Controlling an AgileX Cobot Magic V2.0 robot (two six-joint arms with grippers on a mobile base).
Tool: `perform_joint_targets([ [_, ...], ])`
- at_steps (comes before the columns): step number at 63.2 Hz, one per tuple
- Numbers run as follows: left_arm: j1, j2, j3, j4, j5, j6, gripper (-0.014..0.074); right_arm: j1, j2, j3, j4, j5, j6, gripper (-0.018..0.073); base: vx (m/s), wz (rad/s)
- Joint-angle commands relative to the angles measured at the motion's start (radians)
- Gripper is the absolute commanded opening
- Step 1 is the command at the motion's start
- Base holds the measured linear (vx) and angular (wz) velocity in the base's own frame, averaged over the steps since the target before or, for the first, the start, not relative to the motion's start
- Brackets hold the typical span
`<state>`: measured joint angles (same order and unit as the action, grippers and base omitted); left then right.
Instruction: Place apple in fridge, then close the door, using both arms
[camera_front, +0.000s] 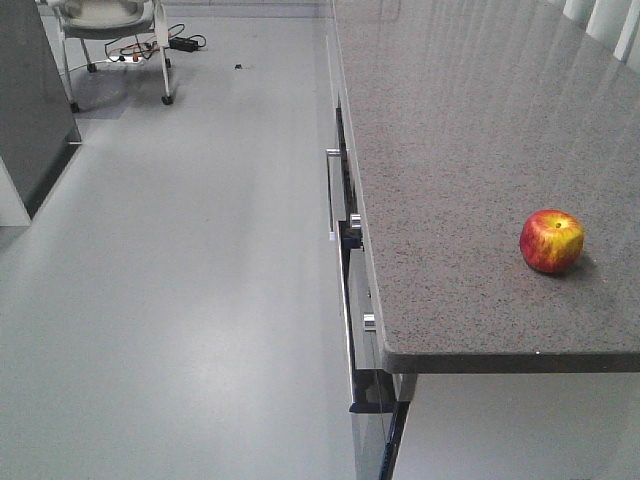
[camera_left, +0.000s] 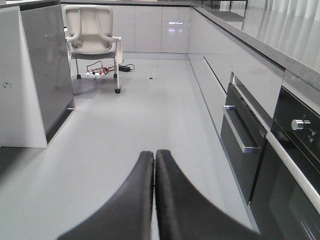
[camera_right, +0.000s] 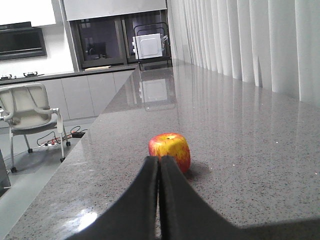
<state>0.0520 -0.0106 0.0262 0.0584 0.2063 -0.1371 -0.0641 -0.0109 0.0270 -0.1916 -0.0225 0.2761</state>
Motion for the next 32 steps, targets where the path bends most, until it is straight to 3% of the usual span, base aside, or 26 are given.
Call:
perform_joint_targets([
  [1,-0.003,-0.016,0.026,-0.009,-0.072,-0.008,-0.0006,-0.005,-0.016,0.015,-0.01,-0.075,-0.005,-0.0003,0.0,0.0],
  [32,-0.003,-0.016,0.026,-0.009,-0.072,-0.008,-0.0006,-0.005,-0.016,0.015,-0.01,-0.075,-0.005,-0.0003,0.0,0.0],
])
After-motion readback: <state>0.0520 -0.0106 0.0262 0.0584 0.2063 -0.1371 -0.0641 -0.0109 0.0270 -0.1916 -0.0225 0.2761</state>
